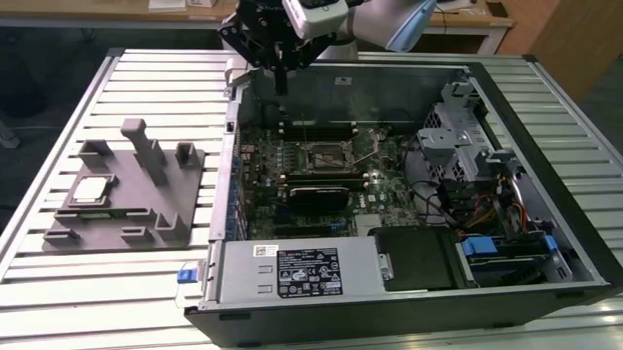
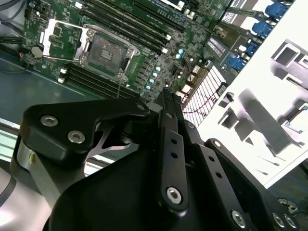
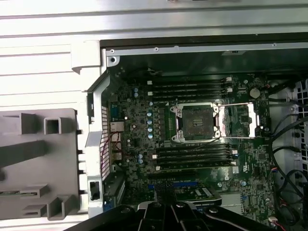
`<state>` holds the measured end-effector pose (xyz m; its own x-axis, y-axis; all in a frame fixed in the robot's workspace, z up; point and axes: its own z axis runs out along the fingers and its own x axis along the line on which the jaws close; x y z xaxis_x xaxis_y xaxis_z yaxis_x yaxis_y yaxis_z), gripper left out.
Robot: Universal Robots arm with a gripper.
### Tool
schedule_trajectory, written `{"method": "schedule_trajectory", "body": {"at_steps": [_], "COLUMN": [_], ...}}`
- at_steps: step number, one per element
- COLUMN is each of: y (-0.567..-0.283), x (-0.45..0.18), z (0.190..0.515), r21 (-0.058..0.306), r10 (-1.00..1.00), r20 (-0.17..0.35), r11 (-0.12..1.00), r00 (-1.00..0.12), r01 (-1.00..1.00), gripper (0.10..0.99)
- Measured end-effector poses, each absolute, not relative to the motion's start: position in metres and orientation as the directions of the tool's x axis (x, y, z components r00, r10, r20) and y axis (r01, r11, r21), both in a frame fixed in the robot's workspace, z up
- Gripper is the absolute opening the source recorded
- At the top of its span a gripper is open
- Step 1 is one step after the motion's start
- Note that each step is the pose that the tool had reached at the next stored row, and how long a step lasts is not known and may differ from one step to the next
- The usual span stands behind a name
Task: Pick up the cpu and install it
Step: 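Reach for the cpu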
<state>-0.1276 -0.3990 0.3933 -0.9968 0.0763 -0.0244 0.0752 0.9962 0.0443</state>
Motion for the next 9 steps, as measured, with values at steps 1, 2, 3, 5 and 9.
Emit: {"method": "schedule_trajectory", "body": {"at_steps": [1, 2, 3, 5, 9], "y": [-0.3989, -0.3989, -0.3990, -0.3989, -0.3989], "x": [-0.1286, -0.1296, -0.1307, -0.1325, -0.1365], "z": [0.3933, 0.3933, 0.3933, 0.3933, 0.3933], "r21": [0.044, 0.044, 0.044, 0.044, 0.044], "r10": [0.076, 0.076, 0.076, 0.076, 0.076], "r20": [-0.024, -0.024, -0.024, -0.024, -0.024], "r11": [0.996, 0.996, 0.996, 0.996, 0.996], "r00": [-0.997, -0.997, -0.997, -0.997, -0.997], "r01": [0.075, 0.075, 0.075, 0.075, 0.075], "gripper": [0.106, 0.106, 0.106, 0.106, 0.106]}}
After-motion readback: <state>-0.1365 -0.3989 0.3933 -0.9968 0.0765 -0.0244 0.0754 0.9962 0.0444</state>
